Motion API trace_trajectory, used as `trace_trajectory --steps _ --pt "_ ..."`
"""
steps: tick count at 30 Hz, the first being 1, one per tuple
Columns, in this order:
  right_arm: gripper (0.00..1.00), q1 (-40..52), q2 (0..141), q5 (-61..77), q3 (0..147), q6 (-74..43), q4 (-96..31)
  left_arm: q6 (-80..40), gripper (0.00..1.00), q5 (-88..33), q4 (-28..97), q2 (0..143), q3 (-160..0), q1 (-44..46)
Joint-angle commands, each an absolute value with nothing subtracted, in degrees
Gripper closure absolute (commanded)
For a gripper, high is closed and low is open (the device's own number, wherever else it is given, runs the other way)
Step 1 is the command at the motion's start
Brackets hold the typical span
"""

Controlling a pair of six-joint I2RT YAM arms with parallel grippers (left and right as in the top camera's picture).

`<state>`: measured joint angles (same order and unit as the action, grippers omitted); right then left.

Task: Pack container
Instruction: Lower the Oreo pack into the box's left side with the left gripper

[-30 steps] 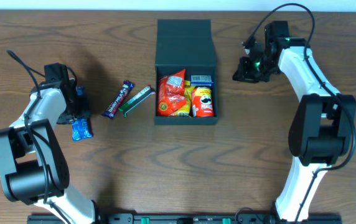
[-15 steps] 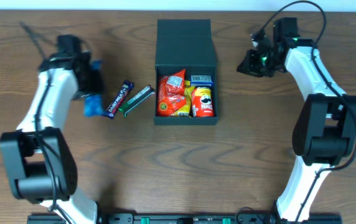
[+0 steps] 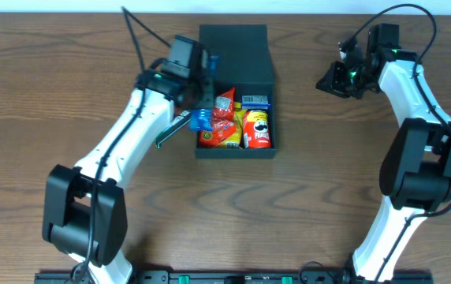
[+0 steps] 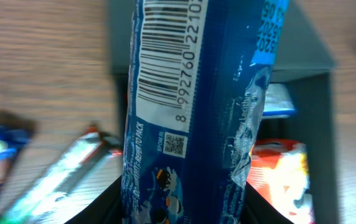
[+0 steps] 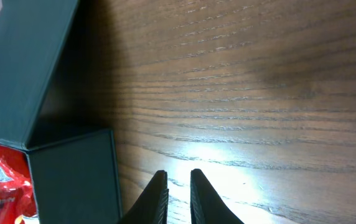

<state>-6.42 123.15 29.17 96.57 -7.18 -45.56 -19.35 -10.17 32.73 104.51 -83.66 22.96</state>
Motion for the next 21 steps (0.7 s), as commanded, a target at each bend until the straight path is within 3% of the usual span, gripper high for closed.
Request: trace_trajectory --steps 1,12,15,16,18,21 --pt "0.86 -6.5 121.4 30.3 96.7 -5.5 -45.7 -24.4 0.90 -10.2 32.3 105.7 -85.0 24.5" --pt "0.85 -6.5 121.4 30.3 96.7 -5.5 -46.3 -29.6 0.91 -10.2 38.6 105.9 -85.0 24.8" --pt "0.85 -6.5 121.4 30.3 96.7 -5.5 -46.6 -29.6 0.86 -10.2 39.2 106.1 -85.0 24.8" --pt "0.85 -6.5 121.4 30.3 96.7 -5.5 -46.8 -29.6 0.82 -10.2 39.2 106.3 -85.0 24.8" --pt "0.85 -6.5 121.4 30.3 96.7 -5.5 -47.4 -29.1 0.56 -10.2 39.2 106.4 -85.0 24.8" --pt "0.85 -6.5 121.4 30.3 96.7 -5.5 -47.6 -27.1 0.25 -10.2 39.2 106.4 -85.0 24.8"
